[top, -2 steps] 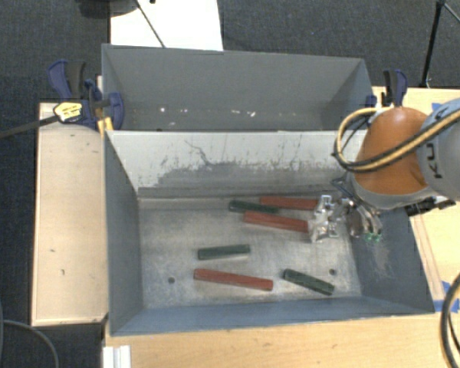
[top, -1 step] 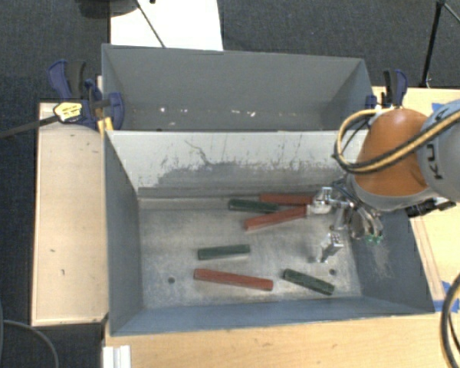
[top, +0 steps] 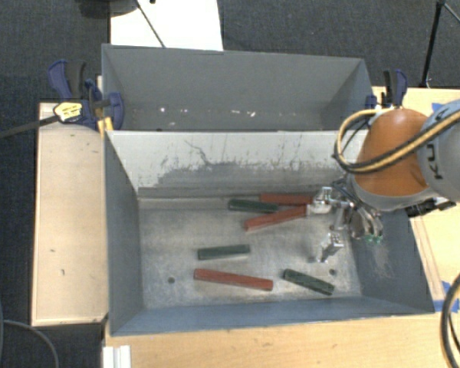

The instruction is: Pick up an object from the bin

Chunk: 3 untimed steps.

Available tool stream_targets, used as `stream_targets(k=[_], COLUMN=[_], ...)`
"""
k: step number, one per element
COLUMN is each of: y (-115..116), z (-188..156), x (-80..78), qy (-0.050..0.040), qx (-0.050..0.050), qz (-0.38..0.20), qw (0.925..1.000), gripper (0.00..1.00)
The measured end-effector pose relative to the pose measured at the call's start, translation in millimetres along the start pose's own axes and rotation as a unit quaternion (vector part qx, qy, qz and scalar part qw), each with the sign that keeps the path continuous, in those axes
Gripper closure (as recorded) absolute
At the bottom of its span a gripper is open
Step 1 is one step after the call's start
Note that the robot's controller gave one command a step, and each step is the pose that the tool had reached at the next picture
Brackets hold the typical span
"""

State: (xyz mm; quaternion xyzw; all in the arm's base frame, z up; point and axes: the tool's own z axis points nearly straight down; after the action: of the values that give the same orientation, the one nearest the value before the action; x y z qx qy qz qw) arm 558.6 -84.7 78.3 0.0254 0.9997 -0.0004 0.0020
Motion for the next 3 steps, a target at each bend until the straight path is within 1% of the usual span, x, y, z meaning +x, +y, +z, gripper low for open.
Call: stream_targets(k=[1, 2, 3], y=[6, 63, 111], z=[-6, -8, -7], x=[-4.5, 5.7, 10.0], qy=[0.0025, 0.0019, 0.0011], qx=[0.000, 0.001, -0.001], qz=[0.026, 0.029, 0.017], qw=[0.9997, 0.9996, 0.9999], gripper=[0.00, 0.00, 0.00])
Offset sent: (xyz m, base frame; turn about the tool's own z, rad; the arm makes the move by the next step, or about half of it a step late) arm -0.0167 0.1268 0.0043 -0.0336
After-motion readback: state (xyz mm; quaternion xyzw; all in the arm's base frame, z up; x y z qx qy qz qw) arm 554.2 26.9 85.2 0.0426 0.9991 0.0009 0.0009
